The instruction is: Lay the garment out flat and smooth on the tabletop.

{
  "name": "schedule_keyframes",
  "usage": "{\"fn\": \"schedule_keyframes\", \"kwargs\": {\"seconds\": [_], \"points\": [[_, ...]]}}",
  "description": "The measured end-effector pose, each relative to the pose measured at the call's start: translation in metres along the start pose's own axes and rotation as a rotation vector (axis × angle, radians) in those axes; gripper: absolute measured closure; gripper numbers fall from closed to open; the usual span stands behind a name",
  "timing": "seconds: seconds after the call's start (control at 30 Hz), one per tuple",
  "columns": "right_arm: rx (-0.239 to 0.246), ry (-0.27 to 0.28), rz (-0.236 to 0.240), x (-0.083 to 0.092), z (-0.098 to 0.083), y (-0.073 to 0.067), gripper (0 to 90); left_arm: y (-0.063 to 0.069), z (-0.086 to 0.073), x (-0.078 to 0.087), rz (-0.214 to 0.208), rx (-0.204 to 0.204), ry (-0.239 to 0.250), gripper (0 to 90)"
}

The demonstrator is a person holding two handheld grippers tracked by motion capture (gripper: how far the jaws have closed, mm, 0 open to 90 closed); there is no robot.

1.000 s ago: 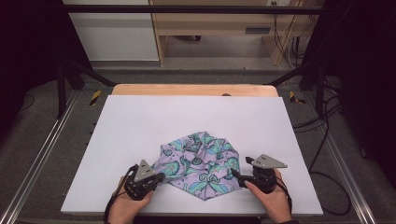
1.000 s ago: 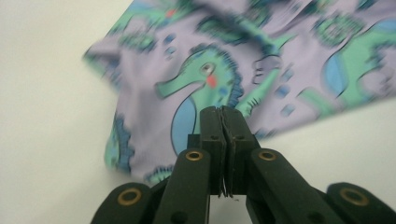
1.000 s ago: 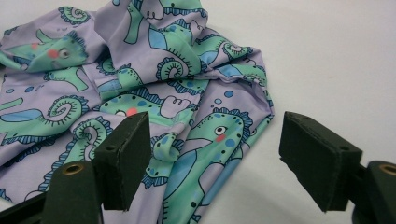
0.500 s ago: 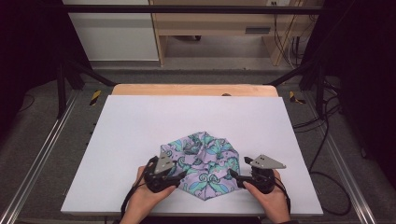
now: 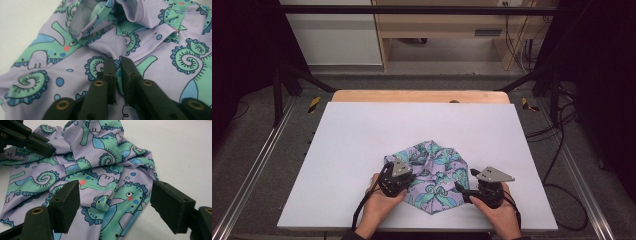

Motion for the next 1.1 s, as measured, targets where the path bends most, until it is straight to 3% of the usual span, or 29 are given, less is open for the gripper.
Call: {"fn": "schedule_keyframes", "kwargs": {"seconds": [0.17,0.3,0.43,0.57,0.9,0.97,1.0,1.03,1.1], "points": [[0.01,0.001,0.013,0.0,0.002,-0.004,24.2,-0.005,-0.001,0.026,0.033,0.003,0.073,87.8],[0.016,0.014,0.049,-0.001,0.012,-0.014,24.3,-0.012,-0.011,0.045,0.014,0.053,0.098,87.9],[0.079,0.001,0.087,-0.017,0.033,-0.033,24.1,-0.017,-0.021,0.041,0.006,0.073,0.078,88.2],[0.115,-0.028,0.081,-0.038,0.053,-0.043,24.9,-0.016,-0.022,0.042,0.015,0.054,0.078,88.2],[0.162,-0.1,0.051,-0.078,0.086,-0.041,22.5,-0.014,-0.026,0.039,0.008,0.052,0.072,88.1],[0.184,-0.127,0.049,-0.085,0.088,-0.041,33.5,-0.013,-0.026,0.039,0.008,0.051,0.073,88.1],[0.188,-0.147,0.045,-0.087,0.088,-0.04,41.7,-0.013,-0.026,0.04,0.007,0.051,0.074,88.1],[0.185,-0.155,0.045,-0.089,0.088,-0.039,55.6,-0.013,-0.026,0.04,0.006,0.052,0.075,88.1],[0.173,-0.16,0.057,-0.089,0.088,-0.037,71.9,-0.015,-0.026,0.042,0.007,0.053,0.078,88.1]]}}
Point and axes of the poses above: each handheld gripper's, and its own axes: x roughly backward along the jaws, z roughly out of its top, y roughly to its right, the point moved 5 cm from there along -x, roughly forward along the jaws, and after that the axes turned 6 degrees about x, right-handed, at the moved point
